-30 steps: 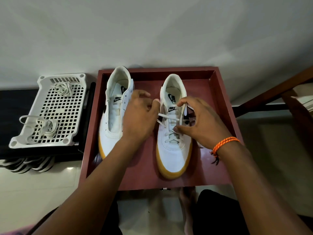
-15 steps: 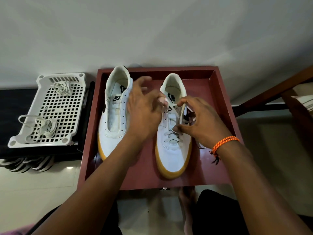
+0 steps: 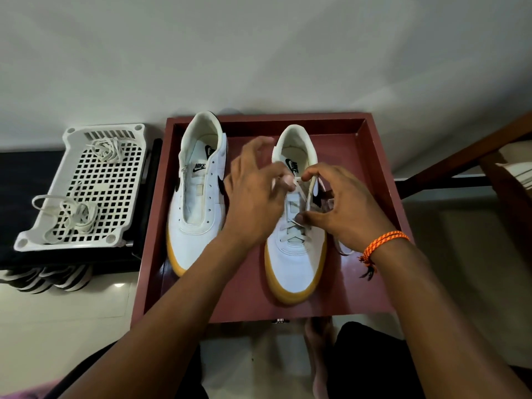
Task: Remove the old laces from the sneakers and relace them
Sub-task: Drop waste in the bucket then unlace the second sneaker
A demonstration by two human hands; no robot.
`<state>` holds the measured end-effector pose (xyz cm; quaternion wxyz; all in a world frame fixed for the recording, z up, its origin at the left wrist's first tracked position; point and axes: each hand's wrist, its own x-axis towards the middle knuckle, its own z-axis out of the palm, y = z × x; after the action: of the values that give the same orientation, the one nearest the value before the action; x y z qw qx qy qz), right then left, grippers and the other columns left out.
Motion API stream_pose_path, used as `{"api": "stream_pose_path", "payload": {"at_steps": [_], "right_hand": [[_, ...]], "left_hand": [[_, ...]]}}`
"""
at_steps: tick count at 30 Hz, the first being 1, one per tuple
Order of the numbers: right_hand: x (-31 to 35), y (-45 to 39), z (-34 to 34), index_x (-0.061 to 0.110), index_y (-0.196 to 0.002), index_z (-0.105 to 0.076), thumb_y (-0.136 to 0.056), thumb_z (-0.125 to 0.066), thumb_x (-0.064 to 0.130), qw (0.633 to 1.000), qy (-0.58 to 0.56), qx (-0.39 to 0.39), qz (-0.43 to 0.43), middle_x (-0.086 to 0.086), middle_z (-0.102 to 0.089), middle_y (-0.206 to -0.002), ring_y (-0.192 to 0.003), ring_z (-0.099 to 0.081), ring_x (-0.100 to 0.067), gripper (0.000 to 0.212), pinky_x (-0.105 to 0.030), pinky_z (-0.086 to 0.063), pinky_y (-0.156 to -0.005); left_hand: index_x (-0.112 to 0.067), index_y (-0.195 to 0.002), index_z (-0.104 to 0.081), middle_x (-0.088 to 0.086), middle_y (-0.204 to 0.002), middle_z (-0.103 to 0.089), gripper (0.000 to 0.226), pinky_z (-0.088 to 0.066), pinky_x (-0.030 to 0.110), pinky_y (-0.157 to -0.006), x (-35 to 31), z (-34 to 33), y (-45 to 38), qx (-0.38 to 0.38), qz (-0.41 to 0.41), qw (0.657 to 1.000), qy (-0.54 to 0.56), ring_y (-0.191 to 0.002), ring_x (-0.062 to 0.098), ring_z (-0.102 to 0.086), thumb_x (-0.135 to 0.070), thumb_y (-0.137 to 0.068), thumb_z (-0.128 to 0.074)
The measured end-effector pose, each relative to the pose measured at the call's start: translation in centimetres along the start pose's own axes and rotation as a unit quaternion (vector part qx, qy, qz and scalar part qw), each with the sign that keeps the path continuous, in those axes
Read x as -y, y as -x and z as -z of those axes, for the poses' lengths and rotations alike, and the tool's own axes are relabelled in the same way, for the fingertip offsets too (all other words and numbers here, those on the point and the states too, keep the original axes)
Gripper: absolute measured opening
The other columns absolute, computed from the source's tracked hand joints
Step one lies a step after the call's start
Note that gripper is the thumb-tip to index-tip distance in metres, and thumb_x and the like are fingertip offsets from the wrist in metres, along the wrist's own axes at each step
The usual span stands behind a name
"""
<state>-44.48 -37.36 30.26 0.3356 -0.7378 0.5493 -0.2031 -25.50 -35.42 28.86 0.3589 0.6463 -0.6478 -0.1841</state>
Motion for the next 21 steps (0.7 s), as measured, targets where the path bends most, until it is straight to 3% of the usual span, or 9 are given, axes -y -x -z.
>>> {"api": "stream_pose_path", "payload": {"at_steps": [3, 6, 10, 13, 16, 17, 18, 21], "right_hand": [[0.0, 0.0, 0.0, 0.041, -0.122, -0.060, -0.070, -0.098, 0.025, 1.000, -0.004, -0.003, -0.003, 0.011, -0.052, -0.134, -0.116, -0.054, -0.013, 0.066, -0.015, -0.047, -0.081], [0.0, 0.0, -0.1, 0.039, -0.125, -0.060, -0.071, -0.097, 0.023, 1.000, -0.007, -0.002, -0.004, 0.011, -0.052, -0.134, -0.116, -0.053, -0.011, 0.068, -0.011, -0.045, -0.080], [0.1, 0.0, -0.1, 0.040, -0.126, -0.059, -0.074, -0.094, 0.025, 1.000, -0.007, -0.007, 0.013, 0.009, -0.054, -0.132, -0.116, -0.055, -0.012, 0.065, -0.018, -0.051, -0.086], [0.1, 0.0, 0.0, 0.040, -0.125, -0.059, -0.071, -0.096, 0.025, 1.000, -0.007, -0.002, 0.005, 0.009, -0.054, -0.132, -0.112, -0.058, -0.013, 0.068, -0.018, -0.050, -0.083], [0.3, 0.0, 0.1, 0.040, -0.124, -0.060, -0.069, -0.098, 0.024, 1.000, -0.005, -0.001, -0.002, 0.011, -0.052, -0.132, -0.103, -0.058, -0.003, 0.069, -0.005, -0.044, -0.073], [0.3, 0.0, 0.1, 0.039, -0.124, -0.061, -0.070, -0.098, 0.022, 1.000, -0.010, 0.001, -0.004, 0.011, -0.052, -0.132, -0.101, -0.056, 0.001, 0.068, -0.002, -0.044, -0.070], [0.3, 0.1, 0.1, 0.037, -0.123, -0.062, -0.070, -0.098, 0.019, 1.000, -0.020, 0.002, -0.005, 0.010, -0.052, -0.132, -0.100, -0.054, 0.005, 0.066, 0.001, -0.043, -0.068], [0.3, 0.1, 0.1, 0.035, -0.123, -0.062, -0.070, -0.098, 0.018, 1.000, -0.023, 0.000, -0.002, 0.009, -0.052, -0.131, -0.102, -0.053, 0.005, 0.066, 0.002, -0.042, -0.068]], "left_hand": [[-0.033, -0.103, -0.070, -0.003, -0.150, -0.046, 0.022, -0.042, 0.057, -0.107, 0.5, 1.1, -0.6, -0.066, 0.012, 0.998, -0.006, -0.136, 0.022, -0.047, -0.013, -0.094, -0.066], [-0.040, -0.110, -0.073, -0.003, -0.162, -0.037, 0.023, -0.027, 0.044, -0.114, 0.1, 1.3, -0.1, -0.005, -0.044, 0.998, -0.049, -0.149, 0.025, -0.035, -0.021, -0.098, -0.066], [-0.041, -0.103, -0.074, -0.004, -0.172, -0.024, 0.010, -0.025, 0.057, -0.118, -0.1, -0.5, 1.3, 0.090, -0.083, 0.989, -0.082, -0.156, 0.030, -0.023, -0.034, -0.096, -0.072], [-0.037, -0.094, -0.074, -0.006, -0.168, -0.032, 0.002, -0.031, 0.060, -0.114, 0.2, -0.4, 0.6, 0.052, -0.066, 0.996, -0.034, -0.152, 0.029, -0.030, -0.035, -0.094, -0.074], [-0.030, -0.094, -0.073, 0.000, -0.156, -0.044, 0.019, -0.042, 0.061, -0.106, 1.1, 0.7, -0.6, -0.050, -0.035, 0.997, 0.045, -0.140, 0.027, -0.045, -0.045, -0.098, -0.062], [-0.030, -0.095, -0.071, 0.000, -0.152, -0.047, 0.014, -0.044, 0.060, -0.104, 1.3, 1.1, -0.9, -0.072, -0.025, 0.996, 0.047, -0.137, 0.025, -0.047, -0.040, -0.098, -0.062], [-0.033, -0.096, -0.070, -0.001, -0.149, -0.050, 0.006, -0.045, 0.059, -0.104, 1.5, 1.3, -1.0, -0.082, -0.017, 0.996, 0.041, -0.136, 0.022, -0.048, -0.032, -0.095, -0.064], [-0.039, -0.105, -0.073, -0.004, -0.156, -0.044, 0.019, -0.037, 0.052, -0.112, 0.9, 1.4, -0.5, -0.038, -0.039, 0.998, -0.009, -0.145, 0.023, -0.041, -0.024, -0.096, -0.067]]}}
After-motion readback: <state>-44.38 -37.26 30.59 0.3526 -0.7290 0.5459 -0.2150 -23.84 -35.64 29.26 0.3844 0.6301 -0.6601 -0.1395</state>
